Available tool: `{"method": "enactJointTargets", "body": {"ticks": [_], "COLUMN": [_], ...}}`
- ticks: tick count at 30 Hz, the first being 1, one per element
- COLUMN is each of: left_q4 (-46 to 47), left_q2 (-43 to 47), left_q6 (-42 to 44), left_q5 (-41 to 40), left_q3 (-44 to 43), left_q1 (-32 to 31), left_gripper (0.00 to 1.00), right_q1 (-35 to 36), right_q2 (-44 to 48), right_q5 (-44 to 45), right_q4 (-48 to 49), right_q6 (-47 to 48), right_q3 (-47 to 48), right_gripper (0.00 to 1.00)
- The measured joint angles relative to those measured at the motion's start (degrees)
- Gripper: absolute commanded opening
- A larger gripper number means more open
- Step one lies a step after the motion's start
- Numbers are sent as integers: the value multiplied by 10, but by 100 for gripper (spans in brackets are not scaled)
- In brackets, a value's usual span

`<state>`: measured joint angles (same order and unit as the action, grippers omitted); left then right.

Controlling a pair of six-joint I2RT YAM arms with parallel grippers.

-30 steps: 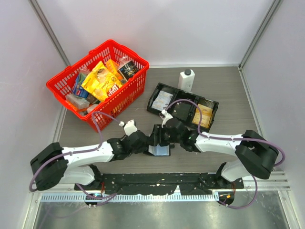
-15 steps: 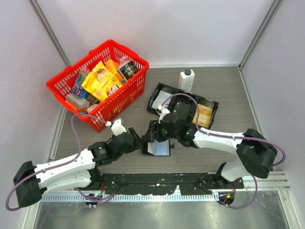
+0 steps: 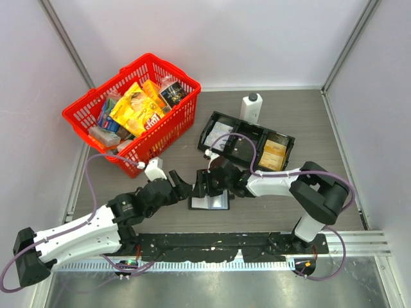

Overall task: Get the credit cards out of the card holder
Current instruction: Open the card holder at the center of the board.

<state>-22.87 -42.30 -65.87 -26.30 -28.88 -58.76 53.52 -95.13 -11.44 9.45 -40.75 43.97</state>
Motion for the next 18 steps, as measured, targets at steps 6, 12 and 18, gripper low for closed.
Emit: {"method": "enactJointTargets", "body": {"ticks": [6, 12, 18], "left_q4": [3, 12, 25], "left_q2": [-25, -63, -68], "left_q6": [21, 51, 81], "left_q5": [25, 42, 46], "left_q3": [-20, -54, -56], "left_q1": [0, 0, 0], "left_gripper": [69, 89, 100], "right_q1": [1, 1, -31], "right_q2": [55, 191, 283], "right_q5": [43, 160, 251], "right_q4": [-37, -119, -196], "right_q6": [26, 88, 101], "right_q3": [9, 22, 6], "right_gripper": [66, 85, 86]}}
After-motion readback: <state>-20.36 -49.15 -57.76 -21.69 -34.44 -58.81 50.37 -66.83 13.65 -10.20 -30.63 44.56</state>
